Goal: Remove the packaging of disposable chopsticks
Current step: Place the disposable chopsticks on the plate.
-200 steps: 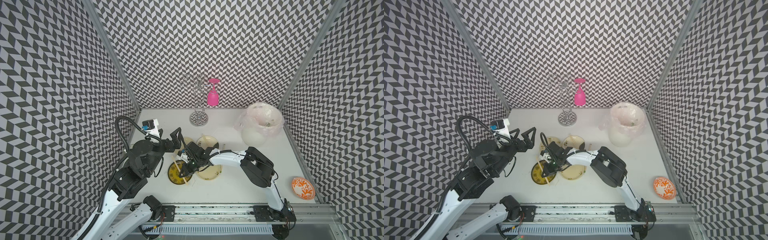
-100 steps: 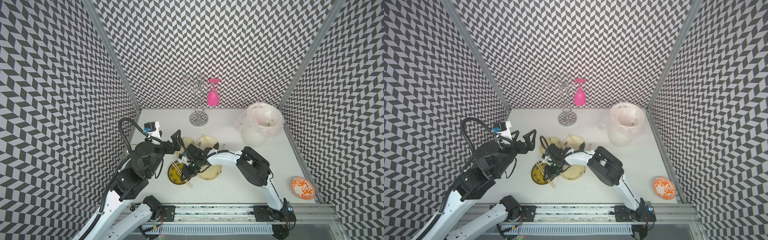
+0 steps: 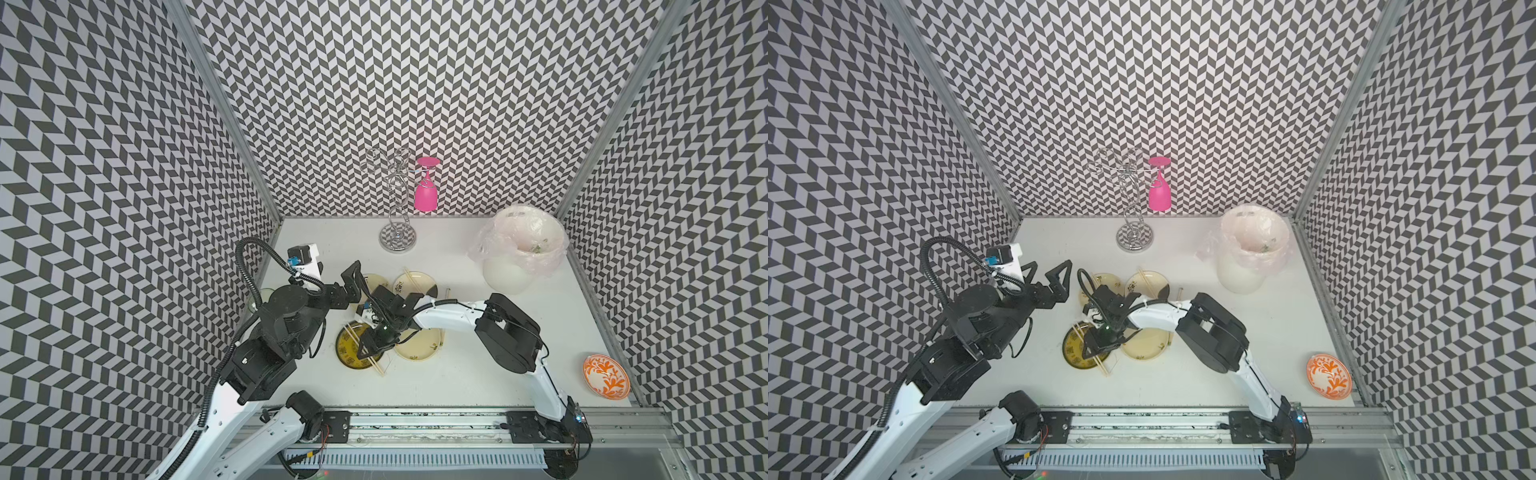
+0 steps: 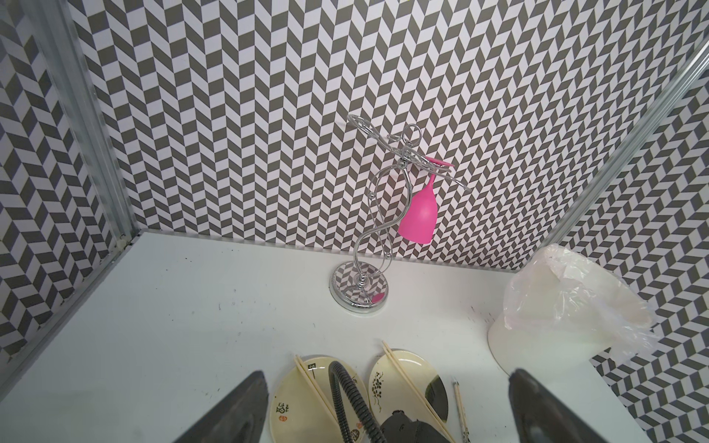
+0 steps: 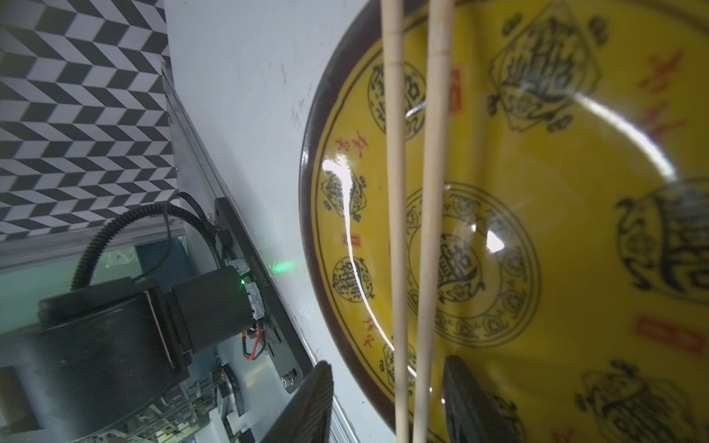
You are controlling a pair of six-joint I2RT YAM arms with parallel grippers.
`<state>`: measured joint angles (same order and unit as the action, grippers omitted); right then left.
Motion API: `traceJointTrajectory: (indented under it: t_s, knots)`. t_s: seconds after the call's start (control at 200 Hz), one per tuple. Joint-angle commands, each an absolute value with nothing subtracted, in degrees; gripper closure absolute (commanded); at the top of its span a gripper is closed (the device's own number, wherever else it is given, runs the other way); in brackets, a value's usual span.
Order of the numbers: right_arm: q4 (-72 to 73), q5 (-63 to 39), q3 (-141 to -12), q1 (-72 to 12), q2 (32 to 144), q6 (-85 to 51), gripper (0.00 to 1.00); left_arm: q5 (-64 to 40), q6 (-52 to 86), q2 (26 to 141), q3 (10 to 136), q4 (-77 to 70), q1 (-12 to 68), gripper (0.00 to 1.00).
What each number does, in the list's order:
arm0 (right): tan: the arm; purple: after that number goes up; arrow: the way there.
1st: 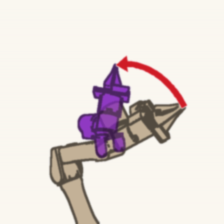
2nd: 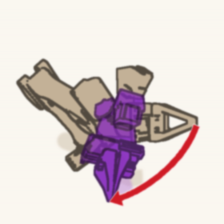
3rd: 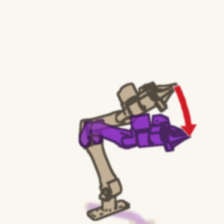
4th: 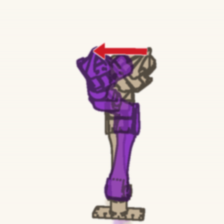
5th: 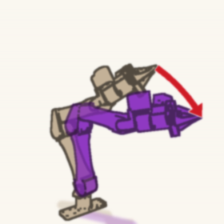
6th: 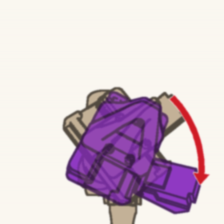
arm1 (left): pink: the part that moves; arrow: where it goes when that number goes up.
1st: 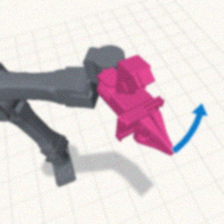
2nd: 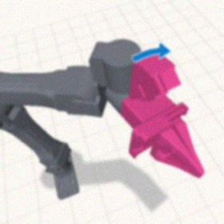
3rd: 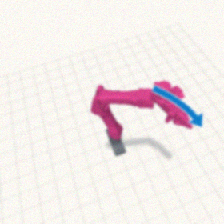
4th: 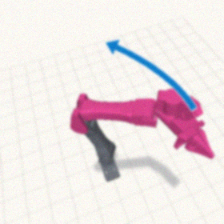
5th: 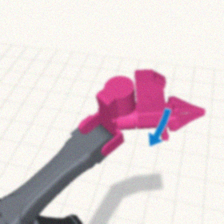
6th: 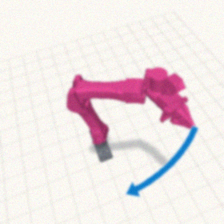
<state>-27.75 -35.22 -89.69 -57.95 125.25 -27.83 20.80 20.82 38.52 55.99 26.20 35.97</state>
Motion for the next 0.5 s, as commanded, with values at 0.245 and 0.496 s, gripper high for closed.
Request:
traceJointTrajectory:
  t_s: [0.245, 0.496]
  knots:
    - [-33.7, -27.8, -92.5, -58.0, 119.6, -26.3, 0.44, 20.8, 21.0, 38.3, 57.0, 25.0, 35.7, 0.03]
    - [-36.3, -25.7, -92.7, -57.1, 114.6, -25.8, 0.44, 21.1, 20.6, 38.5, 58.1, 25.0, 35.7, 0.03]
